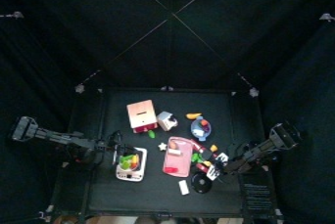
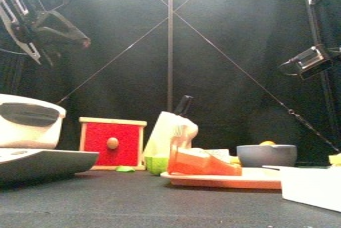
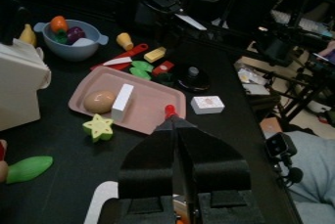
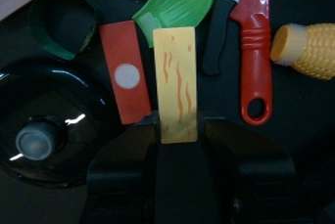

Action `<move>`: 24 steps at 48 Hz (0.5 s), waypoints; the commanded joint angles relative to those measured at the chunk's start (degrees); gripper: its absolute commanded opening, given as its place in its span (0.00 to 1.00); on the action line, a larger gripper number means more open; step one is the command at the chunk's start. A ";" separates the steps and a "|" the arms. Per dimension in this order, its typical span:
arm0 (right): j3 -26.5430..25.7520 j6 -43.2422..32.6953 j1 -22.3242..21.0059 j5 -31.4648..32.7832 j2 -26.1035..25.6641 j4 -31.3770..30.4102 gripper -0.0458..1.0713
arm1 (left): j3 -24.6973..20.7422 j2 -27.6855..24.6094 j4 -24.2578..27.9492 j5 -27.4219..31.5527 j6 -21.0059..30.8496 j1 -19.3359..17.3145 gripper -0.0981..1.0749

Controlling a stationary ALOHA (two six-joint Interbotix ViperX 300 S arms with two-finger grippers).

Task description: Place egg block on rice

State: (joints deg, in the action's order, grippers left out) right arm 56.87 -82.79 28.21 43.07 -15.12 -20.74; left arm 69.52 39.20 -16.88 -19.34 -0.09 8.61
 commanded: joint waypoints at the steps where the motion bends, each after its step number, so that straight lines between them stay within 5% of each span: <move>1: -2.20 -0.09 0.09 0.35 -1.14 0.26 0.52 | -0.97 -0.09 0.18 -0.44 0.00 0.09 0.38; 24: -14.59 -6.15 0.18 7.21 1.67 2.37 0.52 | -0.70 -0.09 0.18 -0.44 0.09 0.09 0.38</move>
State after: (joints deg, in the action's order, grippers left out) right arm 45.09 -86.92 28.21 50.01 -13.89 -18.54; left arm 69.61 39.11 -16.88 -19.34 0.09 8.61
